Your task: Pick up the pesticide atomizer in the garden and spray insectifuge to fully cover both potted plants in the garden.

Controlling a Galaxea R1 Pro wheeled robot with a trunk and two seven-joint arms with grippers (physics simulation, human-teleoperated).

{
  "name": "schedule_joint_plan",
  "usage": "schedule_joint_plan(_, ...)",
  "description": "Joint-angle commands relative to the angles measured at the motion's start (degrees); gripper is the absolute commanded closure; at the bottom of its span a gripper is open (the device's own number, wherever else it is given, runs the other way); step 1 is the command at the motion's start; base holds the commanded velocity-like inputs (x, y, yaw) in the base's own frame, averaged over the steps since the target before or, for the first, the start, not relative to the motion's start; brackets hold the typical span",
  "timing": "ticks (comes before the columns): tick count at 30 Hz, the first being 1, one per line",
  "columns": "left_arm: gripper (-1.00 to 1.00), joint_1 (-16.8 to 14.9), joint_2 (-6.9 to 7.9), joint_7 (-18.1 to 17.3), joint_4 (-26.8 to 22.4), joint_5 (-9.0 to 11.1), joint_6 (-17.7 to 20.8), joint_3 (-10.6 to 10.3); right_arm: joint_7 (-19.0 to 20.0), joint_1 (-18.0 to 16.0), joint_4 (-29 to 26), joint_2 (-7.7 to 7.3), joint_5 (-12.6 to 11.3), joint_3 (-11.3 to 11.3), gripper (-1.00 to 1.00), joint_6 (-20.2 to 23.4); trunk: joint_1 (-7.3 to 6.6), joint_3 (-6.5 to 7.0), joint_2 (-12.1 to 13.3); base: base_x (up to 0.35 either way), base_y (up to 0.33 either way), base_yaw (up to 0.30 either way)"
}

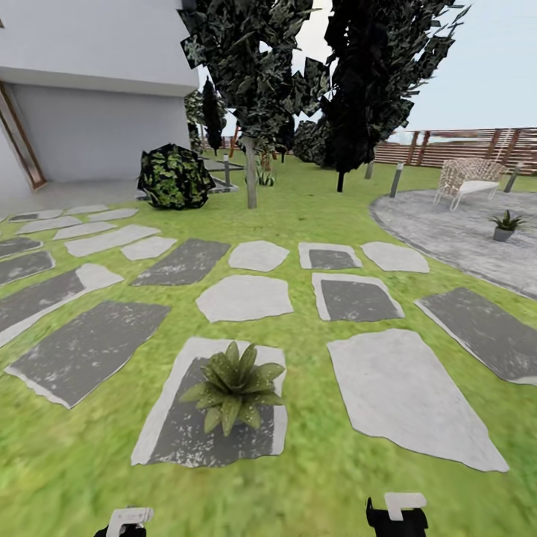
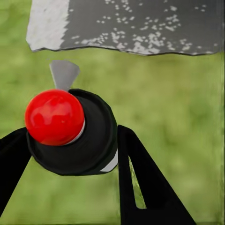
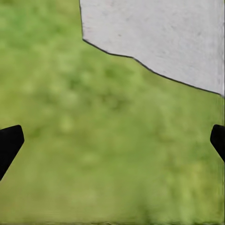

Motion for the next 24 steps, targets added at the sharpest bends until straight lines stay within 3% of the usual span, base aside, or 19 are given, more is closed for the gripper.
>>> schedule_joint_plan(1, 1.0, -0.03, -0.01, -0.31, 0.31, -0.41, -0.2, 0.49, -0.25, -0.06, 0.09, 0.01, 0.58, -0.34, -1.0, -0.12, -0.01, -0.05, -0.02, 0.0, 0.0, -0.3)
schedule_joint_plan(13, 1.0, -0.03, -0.12, -0.34, 0.92, -0.84, -0.3, 0.39, -0.25, -0.02, 0.11, 0.09, 0.56, -0.34, -1.0, -0.12, -0.01, -0.05, -0.02, 0.0, 0.0, -0.3)
schedule_joint_plan(19, 1.0, -0.03, -0.85, -0.35, 1.05, -6.27, -0.5, 0.36, -0.24, -0.03, 0.11, 0.14, 0.56, -0.34, -1.0, -0.12, -0.01, -0.05, -0.02, 0.0, 0.0, -0.3)
schedule_joint_plan(24, 1.0, -0.03, -3.35, -0.36, 1.03, -9.7, -0.5, -0.26, -0.18, -0.06, 0.11, 0.19, 0.56, -0.34, -1.0, -0.12, -0.01, -0.05, -0.02, 0.0, 0.0, -0.3)
